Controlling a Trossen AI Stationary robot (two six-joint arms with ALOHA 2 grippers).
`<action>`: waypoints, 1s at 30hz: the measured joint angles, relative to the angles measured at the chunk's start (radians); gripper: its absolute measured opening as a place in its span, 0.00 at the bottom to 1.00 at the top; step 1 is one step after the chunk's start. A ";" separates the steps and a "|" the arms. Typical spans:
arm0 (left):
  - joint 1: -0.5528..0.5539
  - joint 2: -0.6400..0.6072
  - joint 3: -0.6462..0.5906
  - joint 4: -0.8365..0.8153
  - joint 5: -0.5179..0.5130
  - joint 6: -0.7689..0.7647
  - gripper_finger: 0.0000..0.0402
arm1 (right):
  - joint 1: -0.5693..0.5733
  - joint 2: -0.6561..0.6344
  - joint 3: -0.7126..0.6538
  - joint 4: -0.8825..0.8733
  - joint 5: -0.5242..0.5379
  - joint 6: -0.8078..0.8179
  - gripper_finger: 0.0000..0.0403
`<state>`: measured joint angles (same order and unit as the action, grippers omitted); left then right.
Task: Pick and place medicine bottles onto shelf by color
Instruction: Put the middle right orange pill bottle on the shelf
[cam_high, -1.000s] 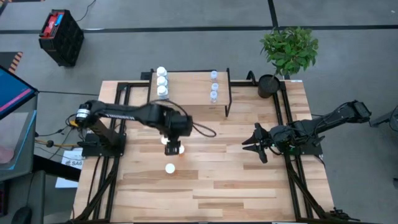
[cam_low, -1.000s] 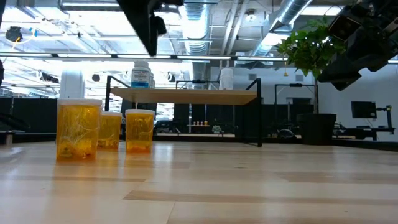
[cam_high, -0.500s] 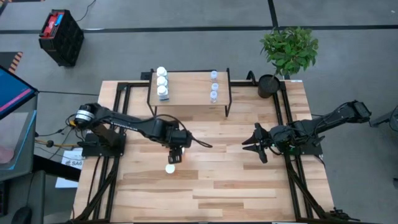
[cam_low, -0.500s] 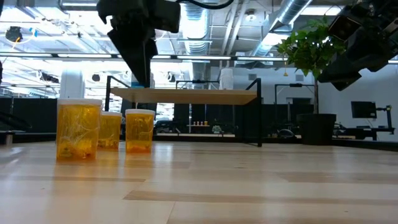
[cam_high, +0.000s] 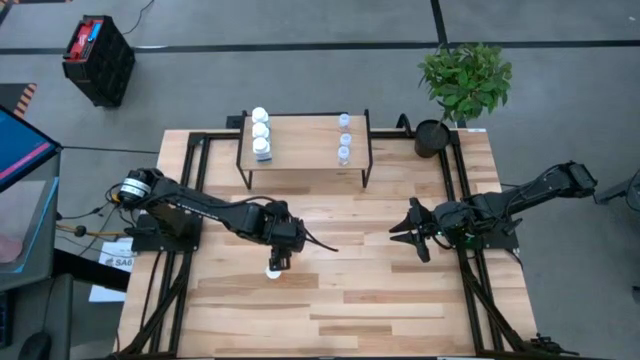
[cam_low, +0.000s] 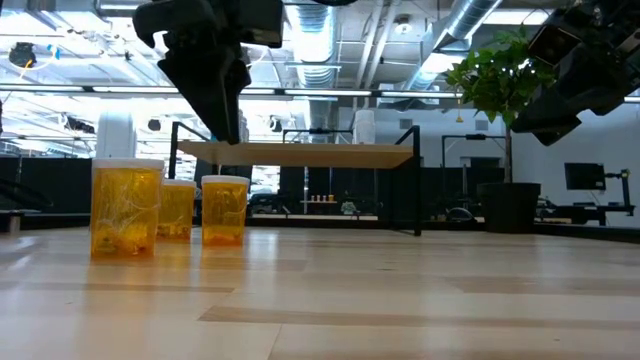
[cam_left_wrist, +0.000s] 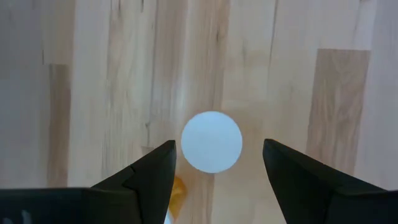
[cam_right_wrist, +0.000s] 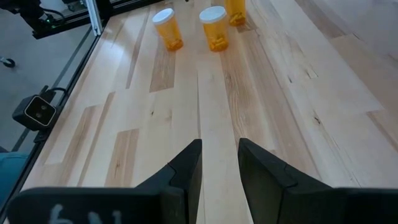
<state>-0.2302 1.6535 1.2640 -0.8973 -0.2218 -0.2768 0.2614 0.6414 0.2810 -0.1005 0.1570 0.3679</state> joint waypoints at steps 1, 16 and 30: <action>0.000 0.000 0.000 -0.001 0.000 0.000 0.57 | 0.000 0.000 0.000 0.000 0.000 0.000 0.31; 0.007 0.000 0.000 0.018 0.036 -0.041 0.61 | 0.000 0.000 0.000 0.002 0.000 0.000 0.31; 0.010 0.001 -0.089 0.054 -0.004 -0.002 0.72 | 0.000 0.000 0.000 0.003 0.000 0.000 0.31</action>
<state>-0.2199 1.6543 1.1746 -0.8434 -0.2255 -0.2791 0.2615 0.6413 0.2810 -0.0980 0.1570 0.3677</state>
